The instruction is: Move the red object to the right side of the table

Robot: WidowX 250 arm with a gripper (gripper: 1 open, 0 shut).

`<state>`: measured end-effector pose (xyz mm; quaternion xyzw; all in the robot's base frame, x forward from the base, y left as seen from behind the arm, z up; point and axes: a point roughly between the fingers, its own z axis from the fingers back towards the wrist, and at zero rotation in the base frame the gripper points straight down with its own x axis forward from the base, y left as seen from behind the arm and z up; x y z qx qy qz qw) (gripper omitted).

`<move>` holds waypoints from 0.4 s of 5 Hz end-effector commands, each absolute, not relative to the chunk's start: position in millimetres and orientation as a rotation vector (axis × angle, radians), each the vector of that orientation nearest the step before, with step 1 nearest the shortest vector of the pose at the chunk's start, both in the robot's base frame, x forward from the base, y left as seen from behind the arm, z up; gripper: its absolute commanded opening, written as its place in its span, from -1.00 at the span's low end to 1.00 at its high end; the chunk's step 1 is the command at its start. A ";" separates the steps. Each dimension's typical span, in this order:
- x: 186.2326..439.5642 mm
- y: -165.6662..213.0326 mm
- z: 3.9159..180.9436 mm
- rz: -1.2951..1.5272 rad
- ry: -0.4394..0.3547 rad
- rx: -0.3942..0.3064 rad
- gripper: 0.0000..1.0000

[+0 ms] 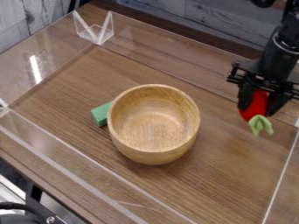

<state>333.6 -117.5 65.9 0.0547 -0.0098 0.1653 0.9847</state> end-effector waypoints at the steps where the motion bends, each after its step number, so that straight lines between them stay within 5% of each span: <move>1: 336.6 -124.4 90.2 0.281 -0.070 0.090 1.00; 2: 338.2 -126.3 91.0 0.252 -0.063 0.092 -1.00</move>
